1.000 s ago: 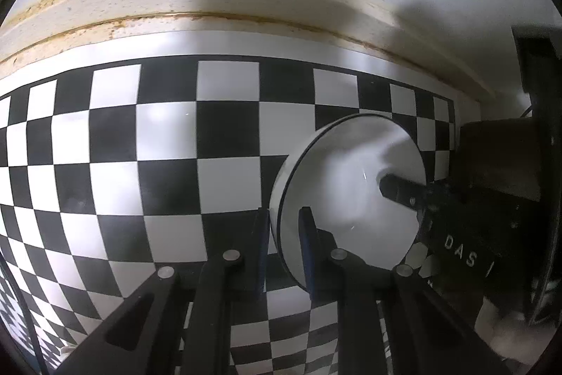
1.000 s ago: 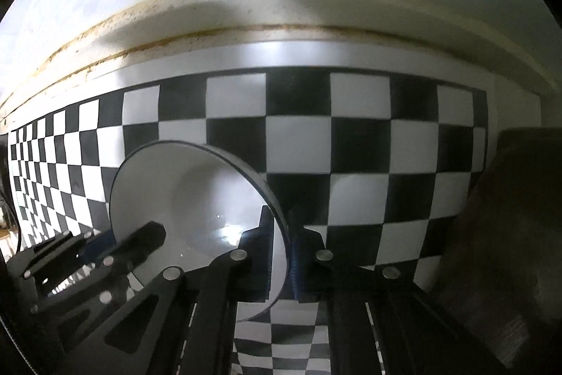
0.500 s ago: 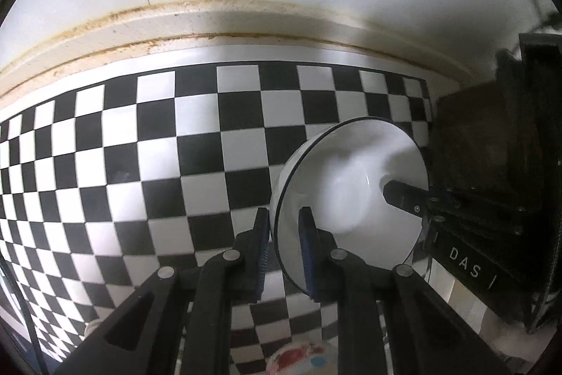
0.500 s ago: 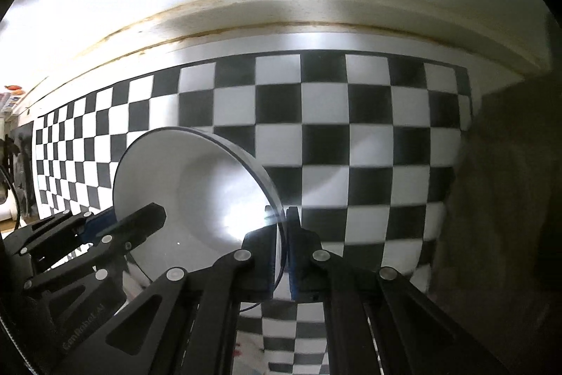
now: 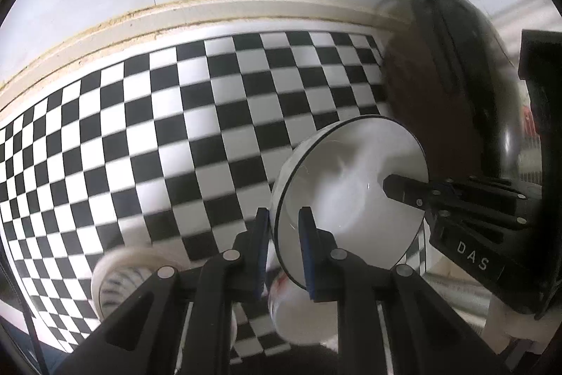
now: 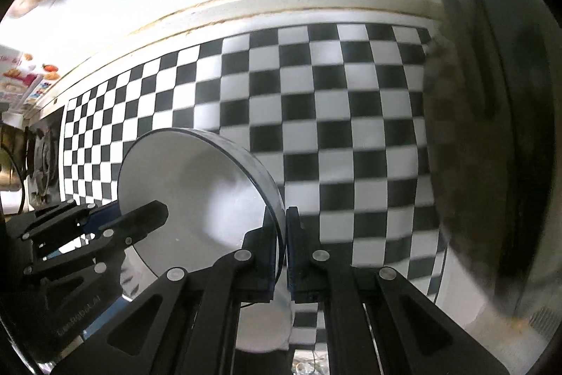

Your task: Organize plates and bowls

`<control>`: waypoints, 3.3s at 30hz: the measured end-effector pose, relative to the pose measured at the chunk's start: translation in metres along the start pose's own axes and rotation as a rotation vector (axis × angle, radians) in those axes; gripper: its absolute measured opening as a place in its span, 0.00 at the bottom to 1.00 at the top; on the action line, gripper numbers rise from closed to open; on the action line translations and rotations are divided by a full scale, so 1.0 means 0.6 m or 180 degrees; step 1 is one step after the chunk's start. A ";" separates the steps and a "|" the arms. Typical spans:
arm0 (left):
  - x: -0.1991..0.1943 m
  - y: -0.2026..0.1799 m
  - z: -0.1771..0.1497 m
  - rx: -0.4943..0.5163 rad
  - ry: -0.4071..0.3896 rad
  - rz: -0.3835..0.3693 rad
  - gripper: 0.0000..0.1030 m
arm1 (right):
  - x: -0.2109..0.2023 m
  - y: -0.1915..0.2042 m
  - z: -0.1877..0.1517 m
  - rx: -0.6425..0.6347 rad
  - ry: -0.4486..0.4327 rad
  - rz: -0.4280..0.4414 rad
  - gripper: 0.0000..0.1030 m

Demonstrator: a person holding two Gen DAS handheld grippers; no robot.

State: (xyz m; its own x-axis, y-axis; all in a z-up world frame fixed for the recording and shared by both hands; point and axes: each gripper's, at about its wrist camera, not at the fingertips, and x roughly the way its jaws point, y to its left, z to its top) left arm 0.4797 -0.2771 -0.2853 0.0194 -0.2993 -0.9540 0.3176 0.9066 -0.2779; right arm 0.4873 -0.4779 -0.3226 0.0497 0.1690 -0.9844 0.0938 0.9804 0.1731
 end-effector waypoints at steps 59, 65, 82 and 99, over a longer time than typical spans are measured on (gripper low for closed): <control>0.131 -0.025 -0.168 0.0116 0.0792 0.0181 0.15 | 0.151 -0.032 -0.244 0.0474 0.0653 0.0179 0.10; 0.124 -0.024 -0.165 0.0091 0.0785 0.0187 0.15 | 0.148 -0.032 -0.247 0.0455 0.0629 0.0111 0.10; 0.044 -0.039 -0.182 0.0204 0.0450 0.0267 0.15 | 0.092 -0.017 -0.269 0.0349 0.0313 -0.0026 0.16; -0.155 -0.061 -0.240 0.0389 -0.0471 0.0399 0.26 | -0.118 0.044 -0.365 0.0241 -0.0729 -0.0120 0.67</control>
State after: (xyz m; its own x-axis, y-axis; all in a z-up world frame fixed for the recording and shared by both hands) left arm 0.3297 -0.2398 -0.2029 0.2019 -0.2352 -0.9507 0.4164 0.8992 -0.1341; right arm 0.2686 -0.4417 -0.2557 0.2680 0.0966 -0.9586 0.1737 0.9738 0.1467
